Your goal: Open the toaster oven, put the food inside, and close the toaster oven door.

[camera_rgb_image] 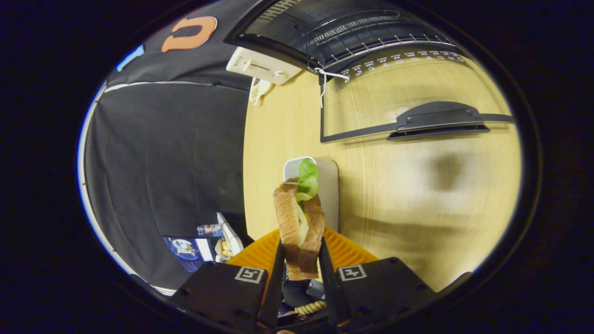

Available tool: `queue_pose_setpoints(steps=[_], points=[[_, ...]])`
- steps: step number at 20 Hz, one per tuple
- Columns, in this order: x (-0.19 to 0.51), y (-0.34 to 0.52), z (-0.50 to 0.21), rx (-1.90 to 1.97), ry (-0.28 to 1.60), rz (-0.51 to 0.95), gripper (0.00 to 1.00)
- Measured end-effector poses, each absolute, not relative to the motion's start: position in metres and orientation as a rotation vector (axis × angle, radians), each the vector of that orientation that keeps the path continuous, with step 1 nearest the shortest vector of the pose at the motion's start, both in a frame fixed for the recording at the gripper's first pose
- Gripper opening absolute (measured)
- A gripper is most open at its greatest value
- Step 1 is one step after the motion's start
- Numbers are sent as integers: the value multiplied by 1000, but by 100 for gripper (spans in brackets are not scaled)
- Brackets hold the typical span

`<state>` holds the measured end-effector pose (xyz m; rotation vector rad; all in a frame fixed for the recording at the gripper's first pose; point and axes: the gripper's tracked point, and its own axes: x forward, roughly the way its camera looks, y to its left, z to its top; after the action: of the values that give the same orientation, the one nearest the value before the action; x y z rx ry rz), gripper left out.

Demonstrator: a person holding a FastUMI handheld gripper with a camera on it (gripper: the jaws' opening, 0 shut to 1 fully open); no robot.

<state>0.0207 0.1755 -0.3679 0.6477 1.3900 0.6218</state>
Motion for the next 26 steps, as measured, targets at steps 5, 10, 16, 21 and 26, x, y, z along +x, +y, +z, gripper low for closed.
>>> queue_pose_setpoints(steps=[5, 10, 16, 21, 26], points=[[15, 171, -316, 697, 1332, 673, 37], [48, 129, -253, 805, 1125, 636, 37], [123, 58, -255, 989, 873, 405, 36], [180, 42, -281, 1187, 702, 267, 36], [228, 42, -307, 1337, 516, 167, 36]])
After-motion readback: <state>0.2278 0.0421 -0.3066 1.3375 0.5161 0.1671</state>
